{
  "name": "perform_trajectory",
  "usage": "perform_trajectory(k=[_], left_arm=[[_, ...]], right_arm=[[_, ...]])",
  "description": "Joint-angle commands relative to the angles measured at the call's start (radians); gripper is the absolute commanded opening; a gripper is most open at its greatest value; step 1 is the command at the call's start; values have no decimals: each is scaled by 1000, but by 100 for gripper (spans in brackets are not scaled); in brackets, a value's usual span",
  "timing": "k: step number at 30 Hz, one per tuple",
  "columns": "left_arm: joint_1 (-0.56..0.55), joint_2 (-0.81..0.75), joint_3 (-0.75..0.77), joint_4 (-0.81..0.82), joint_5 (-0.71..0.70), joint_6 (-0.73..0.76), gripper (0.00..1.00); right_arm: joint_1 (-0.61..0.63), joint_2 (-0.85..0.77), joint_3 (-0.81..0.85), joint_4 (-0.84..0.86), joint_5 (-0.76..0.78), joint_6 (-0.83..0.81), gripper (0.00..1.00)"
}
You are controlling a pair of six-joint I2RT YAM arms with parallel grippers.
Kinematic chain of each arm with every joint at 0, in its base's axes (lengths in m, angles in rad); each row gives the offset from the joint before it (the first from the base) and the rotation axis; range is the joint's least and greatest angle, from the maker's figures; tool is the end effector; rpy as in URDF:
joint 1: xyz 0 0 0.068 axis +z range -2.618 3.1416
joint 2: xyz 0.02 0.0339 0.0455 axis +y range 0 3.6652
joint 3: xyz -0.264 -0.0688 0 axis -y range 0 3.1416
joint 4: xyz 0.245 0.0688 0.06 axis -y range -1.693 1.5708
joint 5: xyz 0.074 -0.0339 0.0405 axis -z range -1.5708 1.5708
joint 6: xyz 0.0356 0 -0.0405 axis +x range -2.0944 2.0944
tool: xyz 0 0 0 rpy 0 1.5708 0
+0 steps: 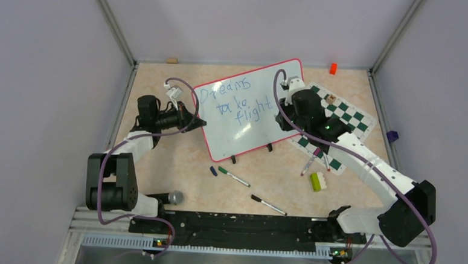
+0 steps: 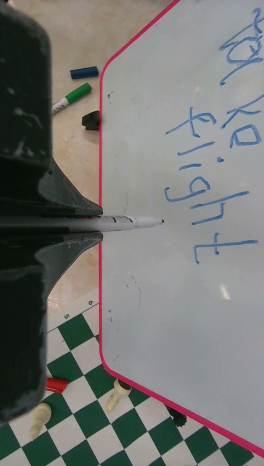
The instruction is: Write a sentence on the whiteboard
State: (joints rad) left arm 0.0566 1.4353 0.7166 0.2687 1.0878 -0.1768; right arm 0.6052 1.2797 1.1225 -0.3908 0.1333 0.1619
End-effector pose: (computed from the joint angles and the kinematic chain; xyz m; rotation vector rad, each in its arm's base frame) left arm 0.2911 -0.0151 0.2196 0.4715 1.8780 -1.1611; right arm 0.2403 0.1605 0.3304 -0.3900 2.0934 0.3152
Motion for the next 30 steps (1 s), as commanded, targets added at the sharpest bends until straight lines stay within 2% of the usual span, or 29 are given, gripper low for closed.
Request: perform_trajectory(k=[1, 9, 17, 24, 30], left_arm=[[-18, 2, -16, -3, -50, 150, 0], [-18, -10, -25, 6, -64, 142, 0], [-16, -81, -99, 96, -136, 101, 0], [-14, -31, -51, 46, -89, 126, 0], [-26, -33, -45, 28, -119, 134, 0]], right_arm=[[-10, -48, -17, 28, -45, 31, 0], [-10, -117, -105, 66, -42, 35, 0], [-10, -187, -180, 90, -68, 57, 0], [-9, -217, -214, 89, -45, 53, 0], [-11, -249, -243, 85, -49, 57, 0]])
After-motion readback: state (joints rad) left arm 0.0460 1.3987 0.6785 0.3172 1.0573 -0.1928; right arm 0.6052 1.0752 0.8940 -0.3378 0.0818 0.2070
